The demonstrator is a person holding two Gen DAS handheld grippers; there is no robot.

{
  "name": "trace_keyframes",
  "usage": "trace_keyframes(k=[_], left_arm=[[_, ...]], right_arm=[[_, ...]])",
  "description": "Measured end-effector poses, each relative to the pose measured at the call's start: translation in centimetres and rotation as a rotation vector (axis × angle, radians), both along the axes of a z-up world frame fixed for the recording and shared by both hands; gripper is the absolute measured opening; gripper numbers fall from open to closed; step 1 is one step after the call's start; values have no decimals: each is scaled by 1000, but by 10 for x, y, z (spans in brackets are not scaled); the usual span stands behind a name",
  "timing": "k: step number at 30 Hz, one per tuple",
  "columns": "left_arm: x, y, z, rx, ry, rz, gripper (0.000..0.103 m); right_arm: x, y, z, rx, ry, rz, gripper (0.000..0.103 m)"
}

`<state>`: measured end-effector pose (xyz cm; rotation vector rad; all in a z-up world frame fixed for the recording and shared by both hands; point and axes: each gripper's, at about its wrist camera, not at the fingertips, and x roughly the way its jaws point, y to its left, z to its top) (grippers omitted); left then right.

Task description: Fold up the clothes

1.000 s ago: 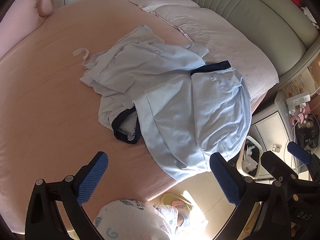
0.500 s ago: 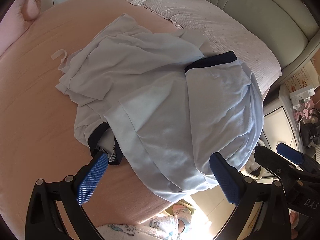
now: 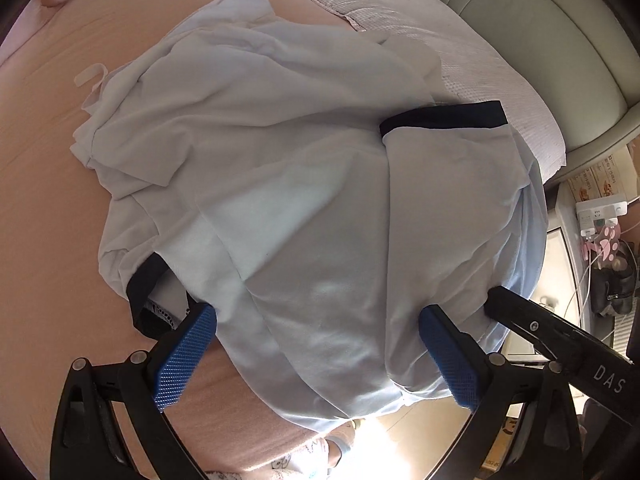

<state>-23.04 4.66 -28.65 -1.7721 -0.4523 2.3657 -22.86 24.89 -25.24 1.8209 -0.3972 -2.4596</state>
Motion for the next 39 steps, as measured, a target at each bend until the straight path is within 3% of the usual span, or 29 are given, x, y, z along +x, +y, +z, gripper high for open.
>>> trace_keyframes(k=[8, 13, 18, 24, 39], left_arm=[[-2, -5, -25, 93, -75, 33, 103], [4, 7, -27, 39, -52, 14, 103], [8, 5, -30, 72, -49, 5, 103], [23, 10, -28, 52, 12, 33, 103], [42, 13, -33, 65, 12, 62, 103]], right_arm=[[-5, -3, -7, -9, -13, 1, 55], [-6, -4, -11, -10, -19, 5, 55], [-6, -6, -11, -17, -19, 4, 55], [-4, -13, -7, 6, -6, 13, 49], [-4, -8, 8, 5, -21, 18, 48]])
